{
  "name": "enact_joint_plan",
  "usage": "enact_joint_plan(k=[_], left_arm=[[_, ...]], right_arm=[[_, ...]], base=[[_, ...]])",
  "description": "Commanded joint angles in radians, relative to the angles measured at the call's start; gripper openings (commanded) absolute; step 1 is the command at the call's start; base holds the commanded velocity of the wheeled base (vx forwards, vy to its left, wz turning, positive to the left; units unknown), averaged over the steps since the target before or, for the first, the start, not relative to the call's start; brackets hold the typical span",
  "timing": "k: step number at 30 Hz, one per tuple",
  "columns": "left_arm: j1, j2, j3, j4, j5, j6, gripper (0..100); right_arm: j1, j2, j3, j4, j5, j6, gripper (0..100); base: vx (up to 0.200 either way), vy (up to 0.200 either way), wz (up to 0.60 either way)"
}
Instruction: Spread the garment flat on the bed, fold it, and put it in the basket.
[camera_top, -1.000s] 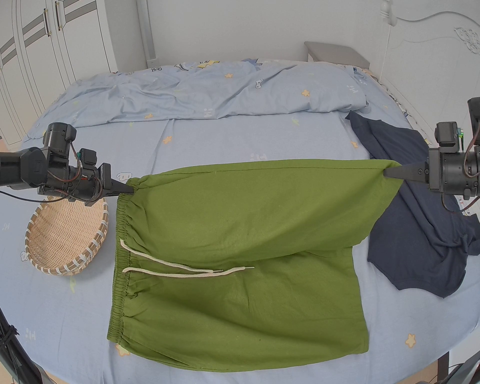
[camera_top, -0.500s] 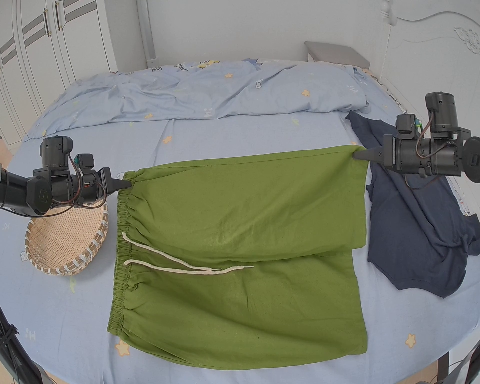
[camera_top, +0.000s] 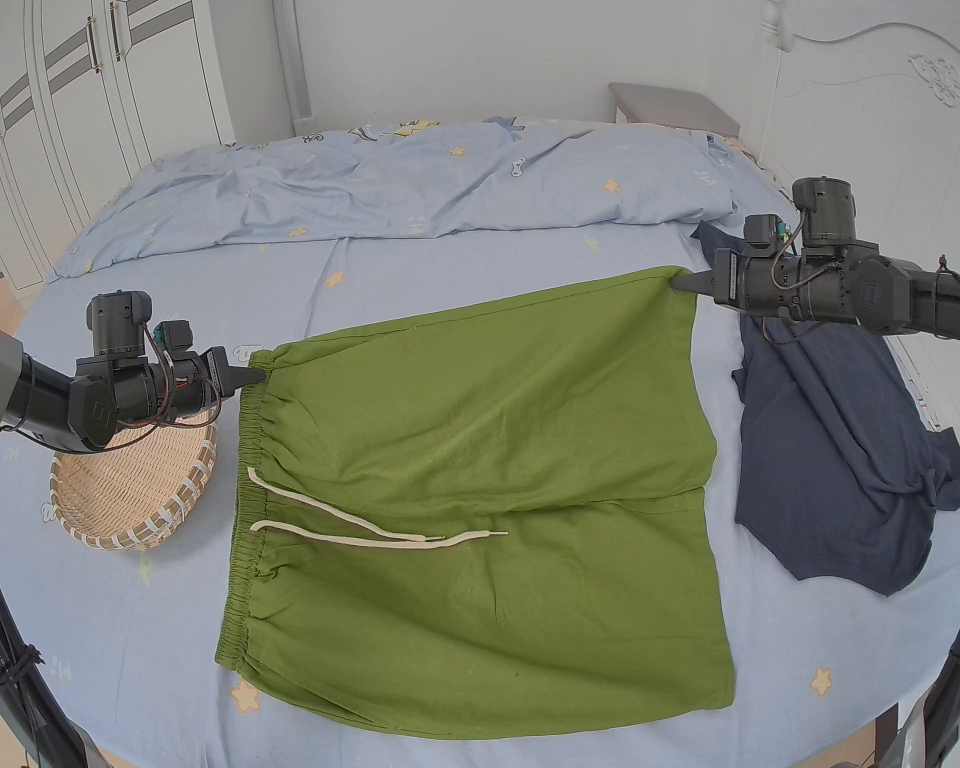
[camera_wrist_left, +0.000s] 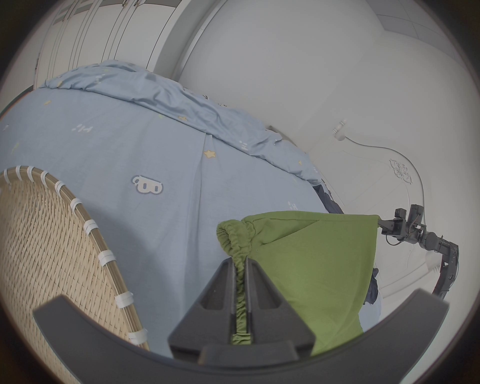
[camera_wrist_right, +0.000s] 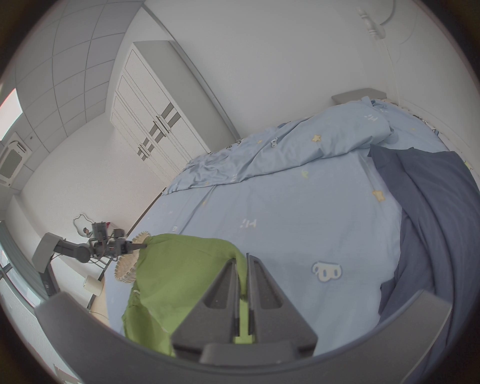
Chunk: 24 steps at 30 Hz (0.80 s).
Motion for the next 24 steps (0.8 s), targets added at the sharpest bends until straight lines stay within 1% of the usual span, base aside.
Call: enact_joint_plan(k=[1,2,5,8,12,14,17,24], left_arm=[[0.0,0.025,0.004,-0.019,0.003,-0.001,0],[0.0,0.025,0.004,-0.019,0.003,-0.001,0],[0.0,0.042,-0.001,-0.044,0.004,-0.009,0],[0.0,0.054,-0.007,-0.064,0.006,-0.044,0],[-0.001,0.077,-0.005,-0.134,0.042,-0.067,0],[-0.001,0.086,-0.002,-0.169,0.064,-0.068,0],[-0.003,0.104,-0.002,-0.189,0.076,-0.072,0],[-0.006,0.117,-0.012,-0.191,0.075,-0.073,0]], right_arm=[[-0.008,0.104,-0.083,-0.004,-0.032,-0.002,0],[-0.008,0.104,-0.083,-0.004,-0.032,-0.002,0],[-0.015,0.133,-0.152,0.001,-0.037,-0.001,0],[-0.014,0.156,-0.2,0.01,-0.044,0.001,0],[-0.003,0.191,-0.246,0.017,-0.08,-0.001,0],[0.0,0.205,-0.267,0.037,-0.083,-0.002,0],[0.002,0.219,-0.278,0.054,-0.084,-0.001,0],[-0.002,0.248,-0.278,0.054,-0.084,-0.001,0]], base=[[0.0,0.0,0.0],[0.0,0.0,0.0],[0.0,0.0,0.0],[0.0,0.0,0.0],[0.0,0.0,0.0],[0.0,0.0,0.0],[0.0,0.0,0.0],[0.0,0.0,0.0]])
